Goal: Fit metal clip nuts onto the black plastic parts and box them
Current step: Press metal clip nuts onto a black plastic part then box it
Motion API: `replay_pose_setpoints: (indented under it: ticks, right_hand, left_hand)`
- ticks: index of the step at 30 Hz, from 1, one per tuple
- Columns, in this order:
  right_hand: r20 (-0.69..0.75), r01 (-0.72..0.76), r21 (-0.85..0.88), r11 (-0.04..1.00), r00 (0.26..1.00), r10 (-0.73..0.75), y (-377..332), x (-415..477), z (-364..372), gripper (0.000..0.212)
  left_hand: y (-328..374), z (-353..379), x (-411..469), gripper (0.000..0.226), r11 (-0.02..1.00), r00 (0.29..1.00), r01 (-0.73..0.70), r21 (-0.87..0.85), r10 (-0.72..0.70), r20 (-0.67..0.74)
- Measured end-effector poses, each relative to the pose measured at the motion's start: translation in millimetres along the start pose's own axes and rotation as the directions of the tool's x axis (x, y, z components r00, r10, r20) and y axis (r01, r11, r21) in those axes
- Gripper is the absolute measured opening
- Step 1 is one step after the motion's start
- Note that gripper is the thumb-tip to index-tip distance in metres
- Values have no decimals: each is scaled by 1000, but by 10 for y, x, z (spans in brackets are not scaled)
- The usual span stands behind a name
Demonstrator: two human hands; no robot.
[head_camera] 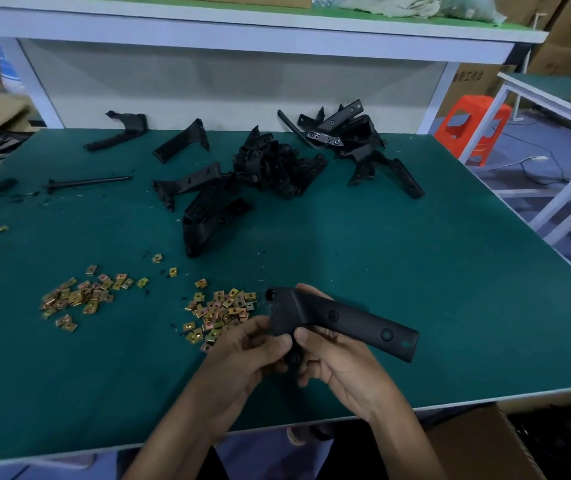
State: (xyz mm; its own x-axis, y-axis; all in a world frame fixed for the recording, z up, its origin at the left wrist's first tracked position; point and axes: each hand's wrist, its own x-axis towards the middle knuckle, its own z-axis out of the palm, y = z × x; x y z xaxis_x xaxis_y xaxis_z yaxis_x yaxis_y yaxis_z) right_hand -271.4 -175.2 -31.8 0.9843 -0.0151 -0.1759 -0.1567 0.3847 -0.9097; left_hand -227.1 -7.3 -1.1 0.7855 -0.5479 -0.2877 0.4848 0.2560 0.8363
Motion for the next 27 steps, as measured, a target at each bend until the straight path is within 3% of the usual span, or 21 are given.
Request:
replay_pose_setpoints:
  ticks: [6,9,13,18,20,23,27]
  right_hand:
    - [-139,143,18,990,981,-139,82,9,122,49]
    - [-222,222,10,975,951,-214,85,-11,152,48]
    - [-263,245,-14,969,934,-240,71,32,238,42]
    - [-263,257,-43,966,930,-259,73,22,267,37]
    - [-255,251,12,968,937,-240,65,15,248,35]
    - [-269,246,142,959,942,-202,55,26,189,33]
    - [-259,223,246,943,953,-158,35,47,146,38]
  left_hand:
    - [-109,-31,25,23,998,984,66,-12,-67,-163]
    - [-164,-5,26,31,974,979,48,223,-2,-204]
    - [-157,0,10,37,795,960,-10,606,178,-217]
    - [-100,62,-12,31,745,947,-46,666,245,-209]
    - [-38,29,-6,26,648,955,-97,755,274,-112]
    - [152,-179,99,23,401,919,-194,895,394,23]
    - [495,-675,360,15,109,773,19,994,629,-84]
